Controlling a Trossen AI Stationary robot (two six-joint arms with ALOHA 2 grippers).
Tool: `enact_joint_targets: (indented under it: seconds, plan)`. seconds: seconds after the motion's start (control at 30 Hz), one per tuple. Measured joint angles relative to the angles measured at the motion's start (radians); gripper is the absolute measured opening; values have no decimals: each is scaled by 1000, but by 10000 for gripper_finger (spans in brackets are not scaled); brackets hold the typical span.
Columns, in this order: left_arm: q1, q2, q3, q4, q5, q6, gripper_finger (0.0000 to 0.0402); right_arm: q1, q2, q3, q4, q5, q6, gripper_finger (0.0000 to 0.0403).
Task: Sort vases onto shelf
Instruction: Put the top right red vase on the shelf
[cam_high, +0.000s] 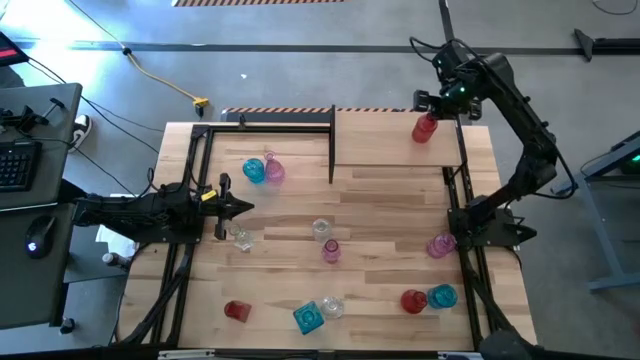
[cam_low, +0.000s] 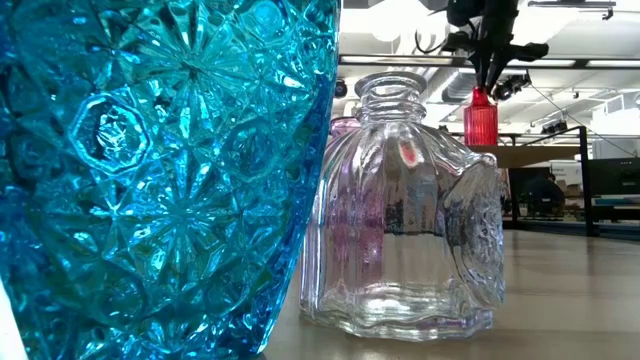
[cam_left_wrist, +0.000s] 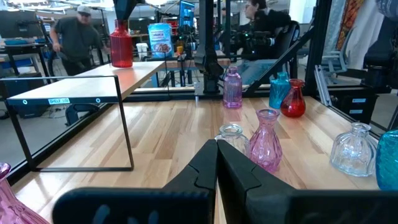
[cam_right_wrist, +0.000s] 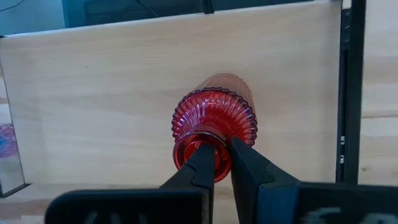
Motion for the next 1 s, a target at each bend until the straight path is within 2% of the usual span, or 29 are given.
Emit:
enact_joint_targets:
  seconds: [0.77, 1.0]
  plan:
    - [0, 0, 0, 0, 0, 0, 1, -26, 31, 1, 92, 11, 23, 16]
    - [0, 0, 0, 0, 0, 0, 1, -47, 31, 1, 90, -24, 27, 16]
